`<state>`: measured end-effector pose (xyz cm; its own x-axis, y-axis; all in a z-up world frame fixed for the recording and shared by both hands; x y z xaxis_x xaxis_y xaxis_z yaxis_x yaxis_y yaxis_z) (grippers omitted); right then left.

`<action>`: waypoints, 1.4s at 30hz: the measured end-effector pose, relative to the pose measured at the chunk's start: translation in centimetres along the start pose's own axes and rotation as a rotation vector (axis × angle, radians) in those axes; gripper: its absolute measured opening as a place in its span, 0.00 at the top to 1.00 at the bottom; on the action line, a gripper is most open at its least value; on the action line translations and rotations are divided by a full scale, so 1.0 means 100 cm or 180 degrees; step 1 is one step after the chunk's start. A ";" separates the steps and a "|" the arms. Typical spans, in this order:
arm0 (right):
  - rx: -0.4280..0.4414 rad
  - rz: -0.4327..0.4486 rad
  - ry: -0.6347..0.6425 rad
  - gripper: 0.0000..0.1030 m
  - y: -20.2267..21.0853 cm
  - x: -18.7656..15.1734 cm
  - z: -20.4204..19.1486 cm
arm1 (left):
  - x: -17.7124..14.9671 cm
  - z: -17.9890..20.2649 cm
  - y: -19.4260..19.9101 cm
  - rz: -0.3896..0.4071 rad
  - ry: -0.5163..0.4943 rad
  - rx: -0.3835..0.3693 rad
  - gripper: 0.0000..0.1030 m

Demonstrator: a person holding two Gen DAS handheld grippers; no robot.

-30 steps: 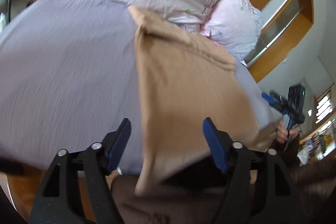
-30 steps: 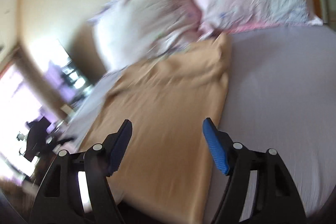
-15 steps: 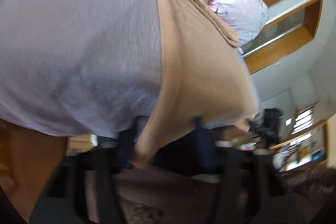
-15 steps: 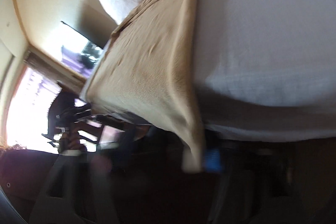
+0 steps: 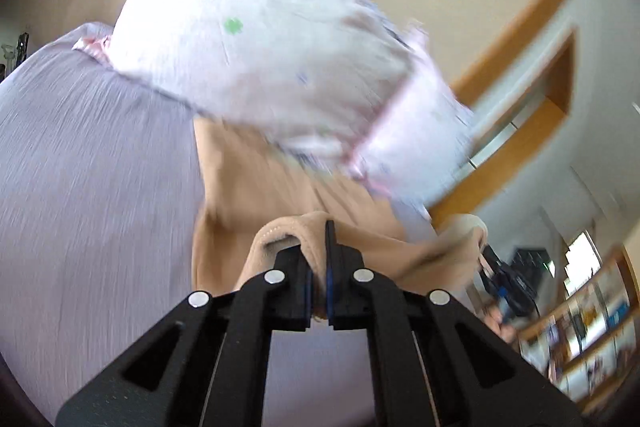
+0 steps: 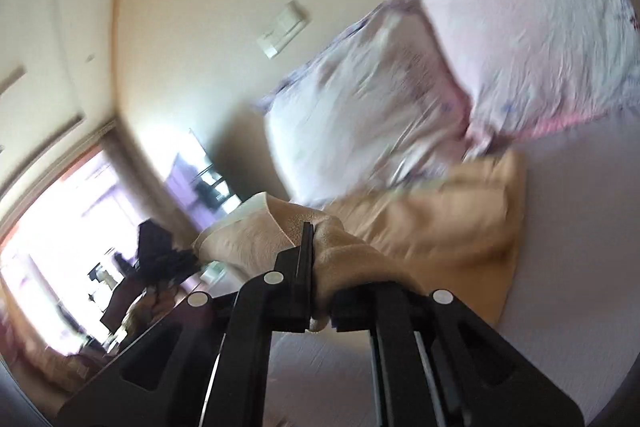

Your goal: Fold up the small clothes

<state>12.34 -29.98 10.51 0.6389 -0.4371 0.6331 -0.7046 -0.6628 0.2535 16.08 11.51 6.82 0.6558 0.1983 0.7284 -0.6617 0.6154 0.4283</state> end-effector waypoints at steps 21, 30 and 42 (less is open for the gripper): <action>-0.1416 -0.0619 -0.0643 0.03 -0.123 0.028 0.106 | 0.022 -0.087 -0.083 -0.0549 0.0514 0.0483 0.32; -0.0753 -0.0122 -0.0808 0.11 -0.078 0.030 0.106 | -0.010 -0.092 -0.116 -0.0944 0.0487 0.0624 0.31; -0.0711 0.0261 -0.1124 0.10 -0.052 0.048 0.133 | 0.046 0.053 -0.140 -0.0661 0.0064 -0.0039 0.85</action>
Point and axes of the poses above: each gripper's, at about its wrist camera, not at the fingertips, and y roughly against the way its jaws point, z to its right, x to its top, the point moved 5 cm from there along -y, roughly the way its jaws point, and after that the axes turned 9 degrees about -y, right-handed, at the moved point
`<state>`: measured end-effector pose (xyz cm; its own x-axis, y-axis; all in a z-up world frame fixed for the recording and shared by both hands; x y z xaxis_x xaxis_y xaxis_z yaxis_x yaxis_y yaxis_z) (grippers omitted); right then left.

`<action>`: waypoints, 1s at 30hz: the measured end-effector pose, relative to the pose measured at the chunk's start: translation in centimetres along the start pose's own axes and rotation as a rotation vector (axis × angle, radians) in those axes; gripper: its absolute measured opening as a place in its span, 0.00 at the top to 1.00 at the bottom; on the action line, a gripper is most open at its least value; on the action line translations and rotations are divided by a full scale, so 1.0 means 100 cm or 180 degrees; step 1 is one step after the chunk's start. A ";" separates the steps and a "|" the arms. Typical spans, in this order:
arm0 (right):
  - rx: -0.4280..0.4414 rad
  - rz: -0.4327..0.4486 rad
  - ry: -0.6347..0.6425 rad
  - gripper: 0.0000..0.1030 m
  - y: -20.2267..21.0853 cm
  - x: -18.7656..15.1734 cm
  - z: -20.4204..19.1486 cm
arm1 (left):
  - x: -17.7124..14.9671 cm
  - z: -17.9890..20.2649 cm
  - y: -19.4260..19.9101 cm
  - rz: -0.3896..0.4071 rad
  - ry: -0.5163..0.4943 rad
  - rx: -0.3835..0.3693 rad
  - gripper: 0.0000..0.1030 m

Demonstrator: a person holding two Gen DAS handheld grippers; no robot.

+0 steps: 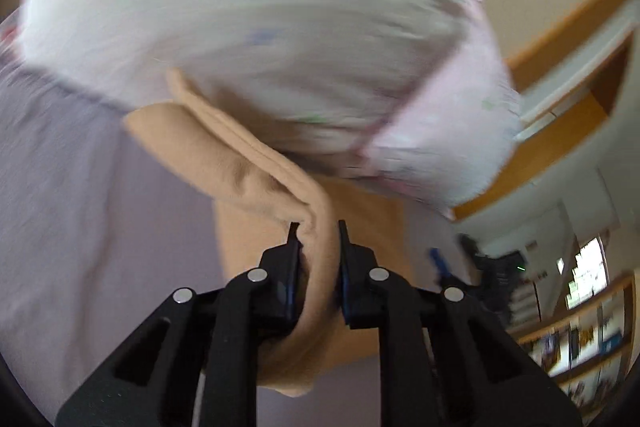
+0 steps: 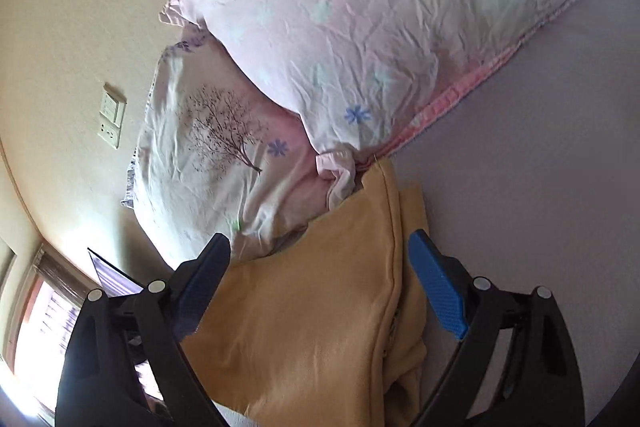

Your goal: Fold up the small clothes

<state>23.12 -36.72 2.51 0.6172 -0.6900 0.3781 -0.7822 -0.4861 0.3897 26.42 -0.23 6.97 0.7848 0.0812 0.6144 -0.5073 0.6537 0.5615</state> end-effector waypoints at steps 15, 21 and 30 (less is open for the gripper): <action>-0.0337 -0.0359 -0.0181 0.10 -0.008 -0.004 0.026 | -0.042 0.098 -0.071 -0.0333 -0.0774 -0.0511 0.46; -0.0643 -0.0769 -0.0025 0.28 -0.039 -0.025 0.032 | -0.069 0.010 -0.077 -0.0767 -0.0404 0.0281 0.42; -0.0201 -0.0780 0.0103 0.71 -0.039 -0.033 0.017 | -0.103 0.009 -0.103 -0.0883 -0.0403 0.0013 0.62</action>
Point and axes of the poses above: each gripper's, at about its wrist camera, not at the fingertips, and y roughly against the way its jaws point, z to its right, x to its top, the point moved 5 cm from there along -y, roughly the way its jaws point, and after that the axes turned 9 degrees about -y, right-handed, at the moved point
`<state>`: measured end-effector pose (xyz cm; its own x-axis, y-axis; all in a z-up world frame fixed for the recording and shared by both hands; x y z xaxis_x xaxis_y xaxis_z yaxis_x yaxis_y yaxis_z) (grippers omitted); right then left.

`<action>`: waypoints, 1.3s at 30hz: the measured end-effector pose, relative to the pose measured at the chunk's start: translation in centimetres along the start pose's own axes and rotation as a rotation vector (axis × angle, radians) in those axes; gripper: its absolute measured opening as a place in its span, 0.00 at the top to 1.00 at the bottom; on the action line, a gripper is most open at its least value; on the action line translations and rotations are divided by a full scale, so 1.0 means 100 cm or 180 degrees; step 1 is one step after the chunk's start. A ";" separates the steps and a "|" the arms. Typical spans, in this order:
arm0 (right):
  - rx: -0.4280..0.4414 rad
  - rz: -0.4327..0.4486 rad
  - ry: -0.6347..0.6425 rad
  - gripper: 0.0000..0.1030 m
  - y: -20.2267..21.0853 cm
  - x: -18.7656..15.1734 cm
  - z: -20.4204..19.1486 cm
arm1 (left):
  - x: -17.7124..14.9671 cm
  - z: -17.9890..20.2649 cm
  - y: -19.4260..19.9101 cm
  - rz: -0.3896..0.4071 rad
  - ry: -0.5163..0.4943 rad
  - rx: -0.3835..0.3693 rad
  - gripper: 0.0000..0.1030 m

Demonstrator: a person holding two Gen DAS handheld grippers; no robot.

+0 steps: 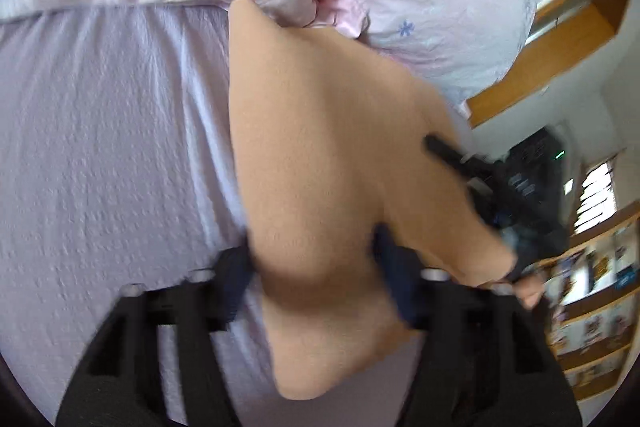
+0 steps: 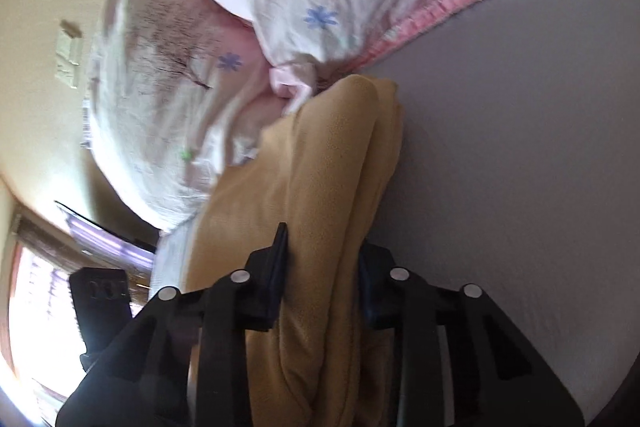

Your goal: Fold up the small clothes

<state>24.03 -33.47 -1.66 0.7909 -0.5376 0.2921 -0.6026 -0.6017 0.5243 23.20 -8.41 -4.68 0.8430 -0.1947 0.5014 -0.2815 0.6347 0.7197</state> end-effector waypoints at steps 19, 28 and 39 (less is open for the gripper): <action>-0.0360 -0.0143 0.0490 0.92 -0.042 -0.021 -0.050 | -0.056 0.012 0.113 0.0755 -0.0691 0.0657 0.43; -0.0422 0.0037 0.0300 0.92 -0.017 -0.012 -0.051 | -0.069 0.017 0.107 0.0670 -0.0683 0.0618 0.40; -0.0424 -0.0177 0.1026 0.93 0.039 -0.118 -0.081 | -0.087 0.024 0.121 0.0735 -0.0669 0.0458 0.30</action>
Point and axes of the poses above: each gripper's, at about its wrist camera, not at the fingertips, and y roughly against the way its jaws point, z to its right, x to its top, the point moved 5 cm from there along -y, roughly the way its jaws point, and after that the axes turned 9 degrees about -y, right-handed, at the moved point
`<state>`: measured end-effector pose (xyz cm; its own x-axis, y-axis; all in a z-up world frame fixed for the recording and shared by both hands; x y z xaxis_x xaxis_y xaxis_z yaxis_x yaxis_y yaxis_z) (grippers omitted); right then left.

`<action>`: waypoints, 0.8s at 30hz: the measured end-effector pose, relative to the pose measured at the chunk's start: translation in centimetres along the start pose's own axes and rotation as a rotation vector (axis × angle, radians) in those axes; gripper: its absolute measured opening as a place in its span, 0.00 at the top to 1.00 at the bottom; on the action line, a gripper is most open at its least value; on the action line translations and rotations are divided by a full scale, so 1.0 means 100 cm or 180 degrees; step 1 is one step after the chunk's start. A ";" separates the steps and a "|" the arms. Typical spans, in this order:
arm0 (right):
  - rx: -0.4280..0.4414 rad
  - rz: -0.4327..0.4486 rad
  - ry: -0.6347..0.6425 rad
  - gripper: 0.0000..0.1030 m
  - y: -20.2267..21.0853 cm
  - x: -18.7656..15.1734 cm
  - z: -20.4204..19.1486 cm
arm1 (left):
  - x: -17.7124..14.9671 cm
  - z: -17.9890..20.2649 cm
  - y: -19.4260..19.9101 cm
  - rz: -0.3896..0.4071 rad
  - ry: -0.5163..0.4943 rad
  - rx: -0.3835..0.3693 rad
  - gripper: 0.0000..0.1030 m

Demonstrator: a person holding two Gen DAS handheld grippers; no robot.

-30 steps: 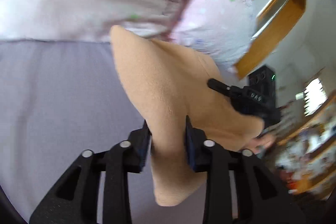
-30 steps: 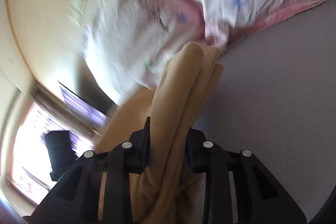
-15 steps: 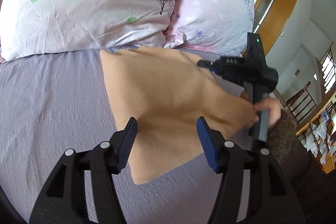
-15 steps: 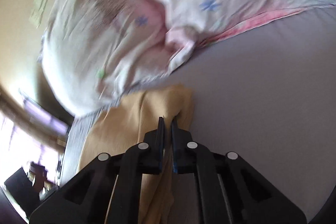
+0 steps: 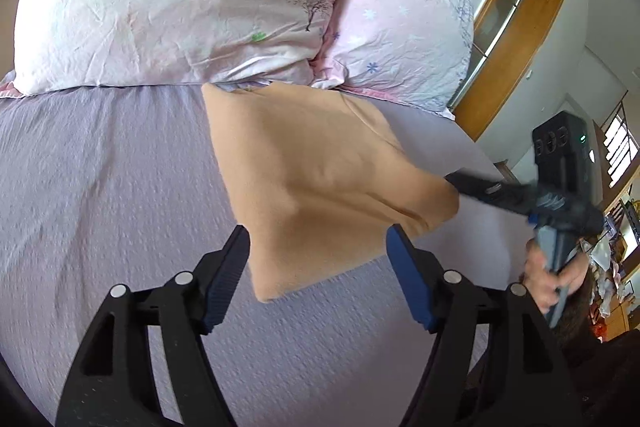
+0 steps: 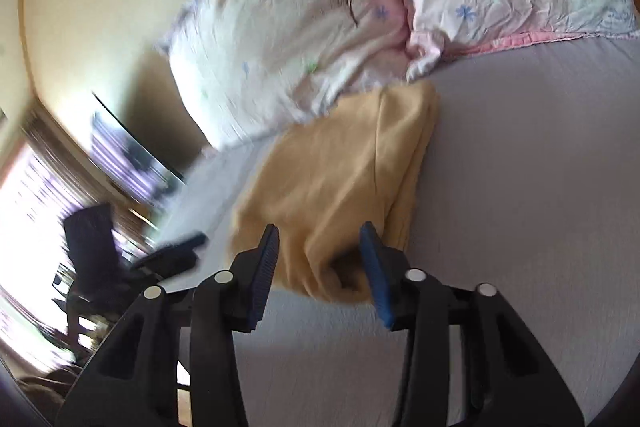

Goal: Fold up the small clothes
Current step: 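Release the folded shirt from both grippers and pull them back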

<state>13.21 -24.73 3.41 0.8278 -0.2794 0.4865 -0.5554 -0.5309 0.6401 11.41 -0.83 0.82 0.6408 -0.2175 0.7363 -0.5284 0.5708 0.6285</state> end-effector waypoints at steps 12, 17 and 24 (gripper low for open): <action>-0.0388 0.0244 -0.0251 0.03 0.027 -0.037 0.016 | -0.038 -0.005 0.007 -0.0373 0.0239 0.0584 0.02; -0.1010 0.0202 0.0265 0.01 0.021 -0.059 -0.001 | -0.045 -0.003 -0.013 -0.0681 0.0099 0.1110 0.02; -0.1377 0.0056 0.0493 0.01 -0.005 -0.075 -0.002 | -0.051 -0.006 -0.031 -0.0930 0.0130 0.1234 0.02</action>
<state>7.28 -22.23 -0.46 0.8145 -0.1451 0.5617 -0.5787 -0.1352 0.8042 10.15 -1.03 -5.03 0.8104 -0.2891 0.5096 -0.4868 0.1518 0.8602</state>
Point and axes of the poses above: each gripper's, at about its wrist camera, not at the fingertips, and y roughly against the way its jaws point, z to its right, x to its top, the point moved 5 cm from there along -y, roughly the way its jaws point, and after that the axes turned 9 degrees about -y, right-handed, at the moved point
